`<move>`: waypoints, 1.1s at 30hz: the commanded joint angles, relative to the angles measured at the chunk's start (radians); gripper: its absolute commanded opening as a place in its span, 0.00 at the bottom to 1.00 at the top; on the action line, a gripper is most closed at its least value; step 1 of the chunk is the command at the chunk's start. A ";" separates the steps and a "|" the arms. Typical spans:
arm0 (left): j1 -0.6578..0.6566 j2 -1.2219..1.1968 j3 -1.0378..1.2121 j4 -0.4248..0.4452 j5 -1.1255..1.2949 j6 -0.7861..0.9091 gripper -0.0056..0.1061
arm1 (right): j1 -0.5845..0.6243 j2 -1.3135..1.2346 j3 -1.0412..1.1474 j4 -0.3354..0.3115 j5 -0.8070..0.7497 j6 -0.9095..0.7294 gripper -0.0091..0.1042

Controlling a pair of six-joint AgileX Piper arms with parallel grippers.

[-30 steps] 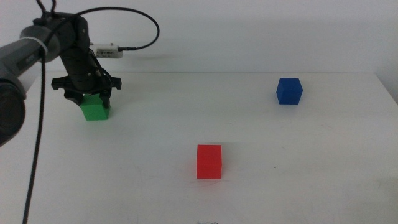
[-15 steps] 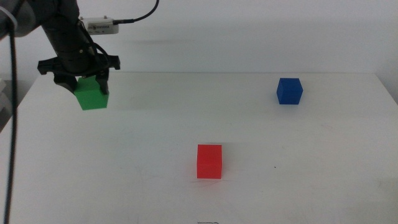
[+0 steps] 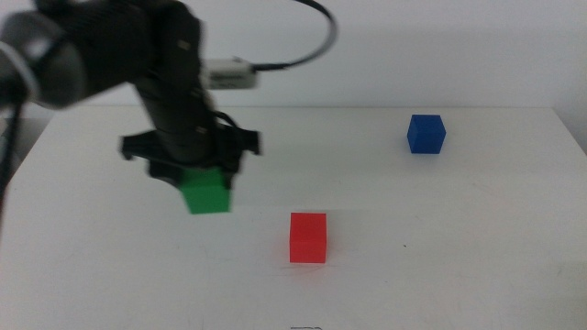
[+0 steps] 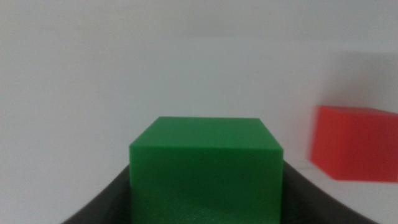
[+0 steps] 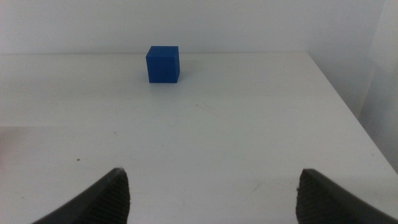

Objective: Stack red cubes first, then green, then blue cubes in a specific spot.

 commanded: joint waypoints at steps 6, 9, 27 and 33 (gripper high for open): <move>-0.136 0.021 -0.059 0.051 -0.046 -0.112 0.04 | 0.004 -0.023 -0.018 -0.013 -0.077 -0.013 0.73; -0.166 0.065 -0.110 0.046 -0.038 -0.112 0.04 | 0.004 -0.023 -0.018 -0.013 -0.077 -0.013 0.73; -0.278 0.174 -0.243 0.038 -0.027 -0.168 0.04 | 0.004 -0.023 -0.018 -0.013 -0.077 -0.013 0.73; -0.278 0.179 -0.243 0.036 -0.036 -0.176 0.04 | 0.004 -0.023 -0.018 -0.013 -0.077 -0.013 0.73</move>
